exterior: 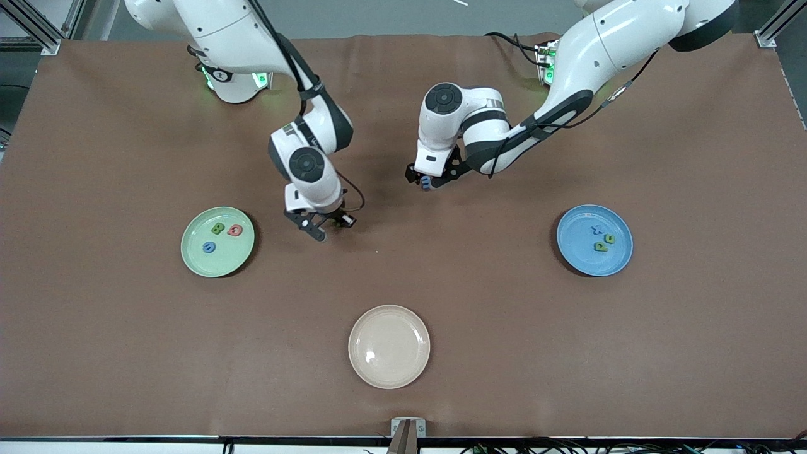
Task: Sort upper and lower case letters into plates
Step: 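Grasp the green N and drop it into the green plate with the right gripper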
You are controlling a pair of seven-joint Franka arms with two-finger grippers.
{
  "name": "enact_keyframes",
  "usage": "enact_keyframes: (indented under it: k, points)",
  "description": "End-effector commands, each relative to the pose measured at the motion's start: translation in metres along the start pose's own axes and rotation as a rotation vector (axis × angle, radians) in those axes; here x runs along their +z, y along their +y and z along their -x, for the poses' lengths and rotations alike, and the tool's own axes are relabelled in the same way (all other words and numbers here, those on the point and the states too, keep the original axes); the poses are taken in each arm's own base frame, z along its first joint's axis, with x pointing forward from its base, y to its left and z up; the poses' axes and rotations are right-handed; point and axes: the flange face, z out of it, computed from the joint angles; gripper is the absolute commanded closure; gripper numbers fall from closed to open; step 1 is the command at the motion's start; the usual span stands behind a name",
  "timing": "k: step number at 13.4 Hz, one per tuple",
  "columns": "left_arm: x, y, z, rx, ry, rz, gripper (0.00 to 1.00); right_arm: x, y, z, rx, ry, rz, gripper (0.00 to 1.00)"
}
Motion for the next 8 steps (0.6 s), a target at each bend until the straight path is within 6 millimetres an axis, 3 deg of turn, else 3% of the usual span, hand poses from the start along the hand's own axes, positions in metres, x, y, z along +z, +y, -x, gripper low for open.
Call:
enact_keyframes:
  k: [1, 2, 5, 8]
  points:
    - [0.006, 0.004, 0.001, 0.005, 0.023, 0.034, 0.05, -0.045, 0.02, -0.06, -0.077, -0.054, 0.024, 1.0]
    - [0.011, 0.003, 0.002, 0.009, 0.025, 0.036, 0.08, -0.06, 0.026, -0.076, -0.131, -0.08, 0.044, 1.0]
    - [0.017, 0.003, 0.003, 0.014, 0.028, 0.037, 0.19, -0.089, 0.085, -0.151, -0.301, -0.143, 0.045, 0.99]
    - [0.025, 0.002, -0.001, 0.049, 0.056, 0.047, 0.27, -0.073, 0.153, -0.209, -0.423, -0.165, 0.014, 0.98]
